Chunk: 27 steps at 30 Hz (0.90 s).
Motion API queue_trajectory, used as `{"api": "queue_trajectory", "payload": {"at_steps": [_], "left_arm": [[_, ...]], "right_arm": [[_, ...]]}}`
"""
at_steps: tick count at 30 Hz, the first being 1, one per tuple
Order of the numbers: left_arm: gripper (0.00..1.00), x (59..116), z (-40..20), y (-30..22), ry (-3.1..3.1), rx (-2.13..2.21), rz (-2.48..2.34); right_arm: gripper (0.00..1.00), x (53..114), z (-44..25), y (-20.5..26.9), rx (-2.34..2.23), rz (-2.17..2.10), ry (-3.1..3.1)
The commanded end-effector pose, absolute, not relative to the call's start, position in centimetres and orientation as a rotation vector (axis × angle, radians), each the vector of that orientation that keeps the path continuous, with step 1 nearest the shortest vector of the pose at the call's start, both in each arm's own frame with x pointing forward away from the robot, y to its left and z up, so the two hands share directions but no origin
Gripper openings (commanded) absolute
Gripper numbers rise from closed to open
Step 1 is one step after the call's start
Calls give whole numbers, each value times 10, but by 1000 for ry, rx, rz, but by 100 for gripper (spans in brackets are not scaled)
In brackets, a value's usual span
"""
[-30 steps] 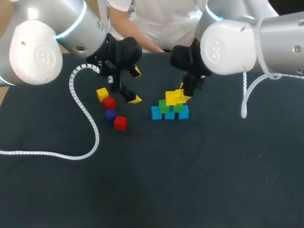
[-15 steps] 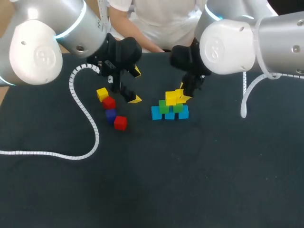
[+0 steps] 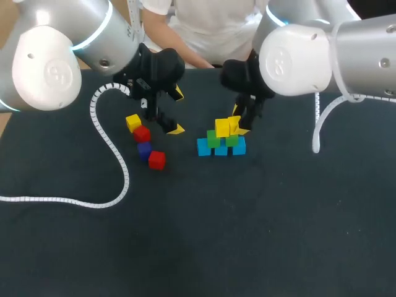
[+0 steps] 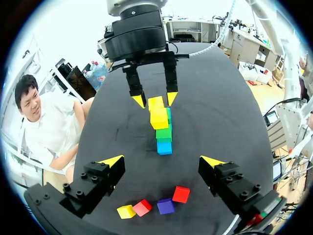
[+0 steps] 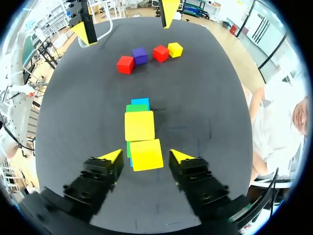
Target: Place the blue cubes, place green cubes on the blue cubes, place the yellow cubes on the green cubes, then place the red cubes on the yellow cubes, and place purple cube on the red cubes.
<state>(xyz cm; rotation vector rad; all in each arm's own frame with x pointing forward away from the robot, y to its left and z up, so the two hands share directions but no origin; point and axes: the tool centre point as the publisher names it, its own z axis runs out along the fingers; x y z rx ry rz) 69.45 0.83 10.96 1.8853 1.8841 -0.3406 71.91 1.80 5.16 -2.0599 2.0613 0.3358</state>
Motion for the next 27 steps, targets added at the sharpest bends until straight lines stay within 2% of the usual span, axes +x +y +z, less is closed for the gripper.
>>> {"api": "queue_trajectory", "payload": {"at_steps": [1,27], "left_arm": [[100,696,110,8,1887,1889,-341],[100,696,110,8,1887,1889,-341]], "right_arm": [[100,719,53,17,-2056,342,2060],[100,716,74,-1,-1903,514,1970]]}}
